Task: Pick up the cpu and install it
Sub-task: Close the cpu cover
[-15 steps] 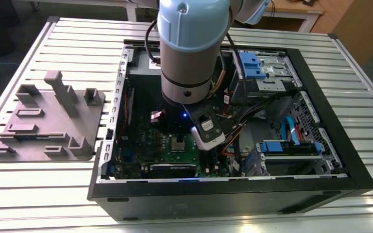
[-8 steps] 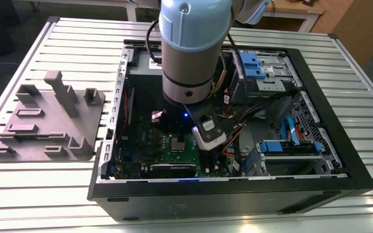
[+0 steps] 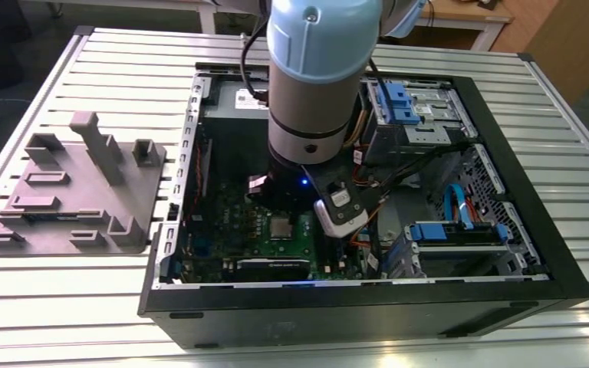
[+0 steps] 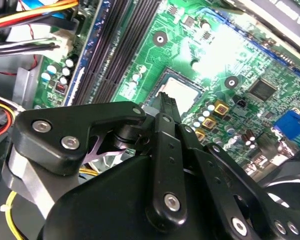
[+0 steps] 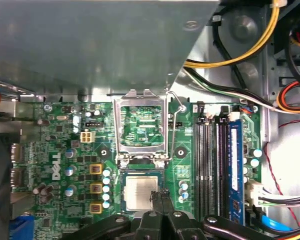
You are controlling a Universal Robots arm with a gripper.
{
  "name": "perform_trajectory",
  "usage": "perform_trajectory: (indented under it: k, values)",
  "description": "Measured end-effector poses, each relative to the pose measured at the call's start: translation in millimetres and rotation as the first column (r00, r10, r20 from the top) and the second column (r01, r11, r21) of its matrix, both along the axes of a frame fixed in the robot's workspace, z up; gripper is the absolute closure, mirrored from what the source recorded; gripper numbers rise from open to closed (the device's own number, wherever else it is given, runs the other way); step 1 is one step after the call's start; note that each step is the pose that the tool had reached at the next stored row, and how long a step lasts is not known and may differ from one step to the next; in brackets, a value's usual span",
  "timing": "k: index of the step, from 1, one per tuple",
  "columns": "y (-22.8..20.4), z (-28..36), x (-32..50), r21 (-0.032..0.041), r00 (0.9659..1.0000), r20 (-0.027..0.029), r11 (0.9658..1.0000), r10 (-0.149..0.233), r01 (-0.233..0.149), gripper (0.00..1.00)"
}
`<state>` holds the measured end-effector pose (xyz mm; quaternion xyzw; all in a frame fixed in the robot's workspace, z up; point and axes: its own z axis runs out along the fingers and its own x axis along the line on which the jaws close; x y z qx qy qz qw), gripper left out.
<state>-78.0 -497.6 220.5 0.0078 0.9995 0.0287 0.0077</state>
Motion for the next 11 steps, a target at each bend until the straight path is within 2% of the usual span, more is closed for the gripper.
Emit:
perform_trajectory:
  k: [8,11]
  values:
    - [0.2,-0.1,1.4,0.0,1.0,0.0,1.0,0.0,0.0,0.9]
    - [2.0,-0.2,2.5,-0.0001,1.0,0.0,1.0,0.0,0.0,0.9]
